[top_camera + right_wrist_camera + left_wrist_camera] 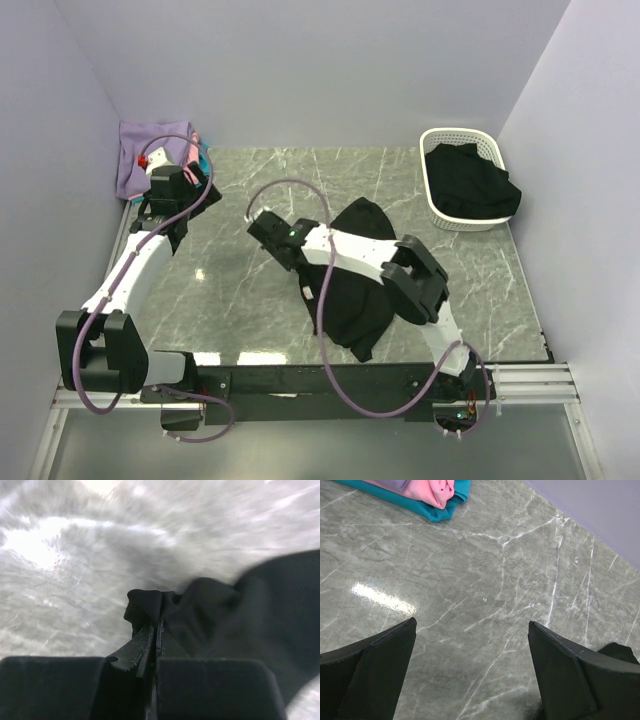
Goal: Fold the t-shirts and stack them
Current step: Flatten the tshirt out
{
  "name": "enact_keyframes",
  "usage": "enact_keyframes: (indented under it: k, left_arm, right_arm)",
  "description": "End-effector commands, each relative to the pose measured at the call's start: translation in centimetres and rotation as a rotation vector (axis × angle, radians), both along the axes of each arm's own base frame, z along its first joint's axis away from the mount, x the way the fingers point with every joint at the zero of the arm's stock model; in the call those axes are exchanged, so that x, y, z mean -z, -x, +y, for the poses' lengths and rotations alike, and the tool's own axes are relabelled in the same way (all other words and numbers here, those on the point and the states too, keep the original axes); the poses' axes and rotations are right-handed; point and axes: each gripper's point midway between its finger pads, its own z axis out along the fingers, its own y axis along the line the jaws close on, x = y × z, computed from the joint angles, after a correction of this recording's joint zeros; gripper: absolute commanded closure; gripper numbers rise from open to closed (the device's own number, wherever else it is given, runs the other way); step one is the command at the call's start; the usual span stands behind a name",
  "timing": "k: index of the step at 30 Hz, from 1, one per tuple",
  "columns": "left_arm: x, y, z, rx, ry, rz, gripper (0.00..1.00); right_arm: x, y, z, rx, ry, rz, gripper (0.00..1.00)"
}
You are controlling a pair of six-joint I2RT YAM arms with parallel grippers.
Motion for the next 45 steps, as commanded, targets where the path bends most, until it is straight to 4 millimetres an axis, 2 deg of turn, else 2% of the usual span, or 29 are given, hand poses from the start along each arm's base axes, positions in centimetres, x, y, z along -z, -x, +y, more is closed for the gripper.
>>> enact_keyframes:
  k: [1,2,4,5,7,8,12,15,16,19,20,21,22,23,26,27,28,29,30,31,32,33,34,35,38,40,42,45]
  left_arm:
    - [-1.6,-0.4,0.1,0.0,0.011,-0.048,0.01]
    - [-1.7,-0.5,0.0,0.003,0.012,-0.051,0.0]
    - [-1.6,-0.5,-0.1,0.009,0.016,-0.046,0.01]
    - [-1.7,-0.5,-0.1,0.01,0.018,-0.048,0.01]
    - [-1.7,-0.6,-0.3,0.022,0.022,-0.051,0.0]
    - [-1.6,-0.6,-0.4,0.024,0.025,-0.049,0.01]
    - [-1.5,-0.9,-1.0,0.054,0.04,-0.048,0.01]
    - [-1.3,-0.8,-1.8,0.101,0.055,-0.051,0.0]
    - [-1.4,-0.7,-2.6,0.139,0.072,-0.057,0.0]
    - [-1.6,-0.7,-3.9,0.199,0.114,-0.105,0.01]
    - [-1.5,-0.7,-4.4,0.225,0.134,-0.117,0.0]
    - [-1.4,-0.7,-4.7,0.234,0.15,-0.12,0.01]
    - [-1.1,-0.7,-5.0,0.243,0.161,-0.116,0.01]
    - [-0.7,-0.5,-5.5,0.266,0.179,-0.103,0.0]
    - [-0.5,-1.1,-6.9,0.338,0.215,-0.11,0.0]
    - [0.3,-1.3,-7.4,0.354,0.221,-0.094,0.01]
    - [0.4,-1.5,-7.6,0.364,0.225,-0.09,0.0]
    - [0.8,-1.5,-7.9,0.374,0.23,-0.08,0.01]
    - [1.7,-1.6,-8.7,0.4,0.242,-0.057,0.01]
    - [1.8,-1.8,-8.9,0.408,0.242,-0.051,0.01]
    - [2.1,-1.8,-9.2,0.413,0.244,-0.04,0.01]
    - [2.8,-1.9,-9.5,0.419,0.245,-0.023,0.0]
    - [2.8,-2.0,-9.7,0.424,0.245,-0.018,0.0]
    - [2.9,-2.1,-9.7,0.425,0.242,-0.015,0.0]
    - [3.0,-2.2,-10.1,0.432,0.234,-0.004,0.01]
    - [3.1,-2.2,-10.2,0.435,0.234,0.001,0.01]
    - [3.2,-2.2,-10.5,0.445,0.234,0.003,0.01]
    - [3.4,-2.2,-11.2,0.471,0.241,0.009,0.01]
  right_arm:
    - [-17.2,-3.2,0.3,0.04,-0.212,-0.311,1.0]
    - [-21.2,-3.7,0.5,0.02,-0.25,-0.373,1.0]
    - [-25.4,-4.0,-0.7,0.044,-0.264,-0.444,1.0]
    - [-28.9,-4.5,-1.3,0.053,-0.294,-0.509,1.0]
    - [-32.6,-4.9,-2.8,0.095,-0.312,-0.585,0.99]
    - [-35.6,-5.0,-3.5,0.11,-0.367,-0.628,0.99]
    - [-42.2,-5.6,-6.4,0.198,-0.47,-0.798,0.99]
    - [-44.4,-6.3,-8.2,0.242,-0.512,-0.863,0.99]
    - [-44.5,-6.7,-8.9,0.263,-0.495,-0.882,1.0]
    - [-43.9,-8.6,-10.8,0.334,-0.476,-0.918,1.0]
    - [-42.8,-9.2,-11.4,0.359,-0.451,-0.913,1.0]
    - [-42.7,-10.0,-12.3,0.395,-0.459,-0.923,1.0]
    - [-42.0,-11.3,-13.9,0.441,-0.456,-0.913,1.0]
    - [-41.2,-12.1,-14.6,0.461,-0.45,-0.897,1.0]
    - [-38.0,-14.1,-17.5,0.536,-0.382,-0.844,1.0]
    - [-37.0,-14.5,-18.1,0.551,-0.368,-0.831,1.0]
    - [-34.7,-15.2,-19.3,0.578,-0.332,-0.797,1.0]
    - [-33.8,-15.3,-19.8,0.586,-0.327,-0.78,1.0]
    - [-32.6,-15.6,-20.1,0.588,-0.323,-0.76,0.95]
    - [-30.0,-15.7,-20.6,0.6,-0.291,-0.721,0.72]
    - [-29.2,-16.0,-21.8,0.625,-0.281,-0.718,0.6]
    - [-27.8,-16.1,-22.1,0.63,-0.267,-0.696,0.48]
    - [-26.0,-16.1,-22.6,0.639,-0.244,-0.664,0.23]
    - [-24.9,-16.3,-23.5,0.653,-0.223,-0.645,0.16]
    - [-23.0,-15.9,-23.4,0.642,-0.221,-0.574,0.1]
    - [-22.0,-15.6,-21.9,0.575,-0.259,-0.507,0.08]
    - [-21.2,-15.5,-21.4,0.575,-0.282,-0.478,0.07]
    - [-18.1,-15.3,-19.2,0.51,-0.309,-0.352,0.08]
